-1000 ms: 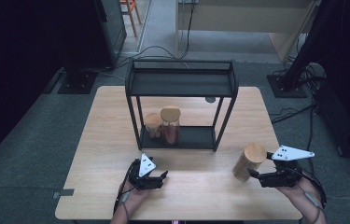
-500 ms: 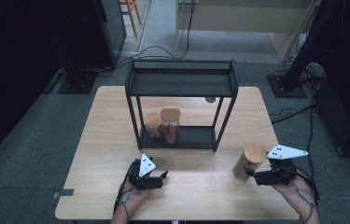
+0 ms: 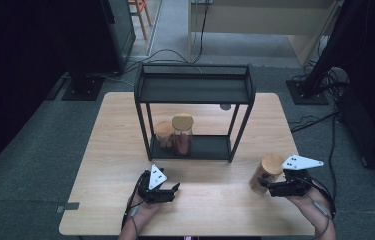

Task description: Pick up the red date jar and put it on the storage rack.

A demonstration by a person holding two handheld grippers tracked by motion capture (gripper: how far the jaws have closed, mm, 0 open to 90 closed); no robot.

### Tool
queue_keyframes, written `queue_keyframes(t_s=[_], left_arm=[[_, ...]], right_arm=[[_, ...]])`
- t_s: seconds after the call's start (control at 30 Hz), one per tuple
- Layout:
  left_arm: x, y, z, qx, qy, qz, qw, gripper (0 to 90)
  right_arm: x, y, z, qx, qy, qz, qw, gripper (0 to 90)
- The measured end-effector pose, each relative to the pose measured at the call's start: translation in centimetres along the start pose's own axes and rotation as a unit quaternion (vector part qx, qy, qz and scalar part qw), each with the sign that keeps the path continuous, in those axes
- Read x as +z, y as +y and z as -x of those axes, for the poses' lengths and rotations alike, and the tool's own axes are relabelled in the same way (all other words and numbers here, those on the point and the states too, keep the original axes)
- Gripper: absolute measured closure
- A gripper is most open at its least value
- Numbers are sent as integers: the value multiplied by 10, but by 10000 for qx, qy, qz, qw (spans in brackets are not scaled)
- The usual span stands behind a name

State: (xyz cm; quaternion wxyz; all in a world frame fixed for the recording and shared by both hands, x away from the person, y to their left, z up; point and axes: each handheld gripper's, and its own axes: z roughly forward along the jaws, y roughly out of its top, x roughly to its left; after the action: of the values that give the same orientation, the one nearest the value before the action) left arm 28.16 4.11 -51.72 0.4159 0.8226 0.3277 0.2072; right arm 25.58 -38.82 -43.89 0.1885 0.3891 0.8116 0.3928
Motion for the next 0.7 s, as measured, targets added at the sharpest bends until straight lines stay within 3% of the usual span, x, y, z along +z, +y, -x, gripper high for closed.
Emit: queue_keyframes(t_s=[0.23, 0.4, 0.7], left_arm=[[0, 0, 0, 0, 1, 1, 10000, 216], [0, 0, 0, -2, 2, 3, 10000, 216], [0, 0, 0, -11, 2, 10, 10000, 216]], right_arm=[[5, -2, 2, 60, 59, 8, 10000, 189], [6, -4, 5, 198, 87, 161, 9996, 241], [6, -5, 4, 143, 57, 235, 9996, 249]])
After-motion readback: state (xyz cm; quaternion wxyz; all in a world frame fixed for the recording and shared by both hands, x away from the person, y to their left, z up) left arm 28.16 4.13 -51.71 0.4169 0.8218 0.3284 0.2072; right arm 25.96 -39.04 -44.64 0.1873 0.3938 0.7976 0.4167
